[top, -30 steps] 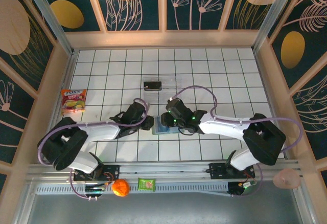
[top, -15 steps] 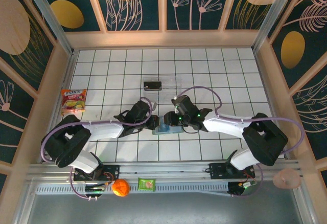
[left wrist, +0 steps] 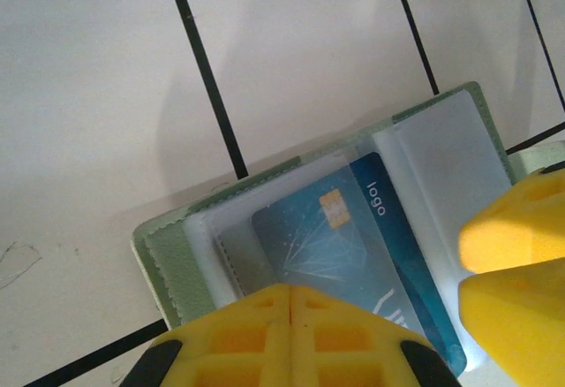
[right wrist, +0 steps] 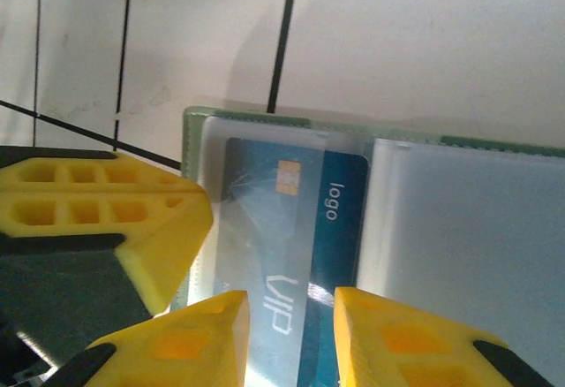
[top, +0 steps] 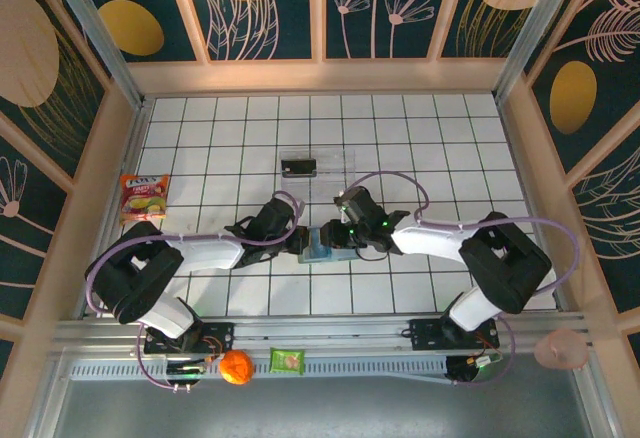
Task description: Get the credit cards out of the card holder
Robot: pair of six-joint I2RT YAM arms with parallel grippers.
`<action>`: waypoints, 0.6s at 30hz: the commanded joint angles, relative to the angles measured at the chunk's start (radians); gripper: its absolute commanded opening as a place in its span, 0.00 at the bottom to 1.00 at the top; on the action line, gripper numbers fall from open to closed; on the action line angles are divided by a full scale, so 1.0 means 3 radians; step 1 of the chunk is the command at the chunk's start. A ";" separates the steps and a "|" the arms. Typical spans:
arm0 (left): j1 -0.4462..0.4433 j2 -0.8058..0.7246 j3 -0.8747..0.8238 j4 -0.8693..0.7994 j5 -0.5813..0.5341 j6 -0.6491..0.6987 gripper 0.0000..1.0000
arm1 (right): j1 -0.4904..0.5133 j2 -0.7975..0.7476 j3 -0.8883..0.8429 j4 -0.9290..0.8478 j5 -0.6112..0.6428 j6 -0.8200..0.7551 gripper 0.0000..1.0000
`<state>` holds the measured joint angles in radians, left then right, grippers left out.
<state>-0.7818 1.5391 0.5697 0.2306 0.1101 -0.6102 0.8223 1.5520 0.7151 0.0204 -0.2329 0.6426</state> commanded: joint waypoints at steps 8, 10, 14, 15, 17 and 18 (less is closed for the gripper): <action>-0.0007 0.0136 -0.0057 -0.0094 -0.0131 0.0036 0.00 | -0.0063 0.0123 -0.0025 0.0063 -0.0041 0.0112 0.31; -0.0006 0.0161 -0.0081 -0.0099 -0.0122 0.0040 0.00 | -0.0065 0.0131 -0.0027 0.0075 -0.0067 0.0105 0.31; -0.0004 0.0210 -0.0119 -0.0089 -0.0089 0.0055 0.00 | -0.0067 0.0158 -0.0017 0.0088 -0.0118 0.0103 0.31; -0.0007 0.0223 -0.0125 -0.0079 -0.0073 0.0055 0.00 | -0.0067 0.0164 -0.0018 0.0095 -0.0128 0.0102 0.31; -0.0007 0.0242 -0.0135 -0.0053 -0.0041 0.0046 0.00 | -0.0071 0.0178 -0.0016 0.0106 -0.0153 0.0101 0.31; -0.0007 0.0244 -0.0146 -0.0031 -0.0022 0.0037 0.00 | -0.0067 0.0194 -0.0014 0.0095 -0.0154 0.0110 0.31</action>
<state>-0.7818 1.5723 0.5629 0.2817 0.0944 -0.6094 0.8074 1.5929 0.7151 0.0345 -0.2565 0.6643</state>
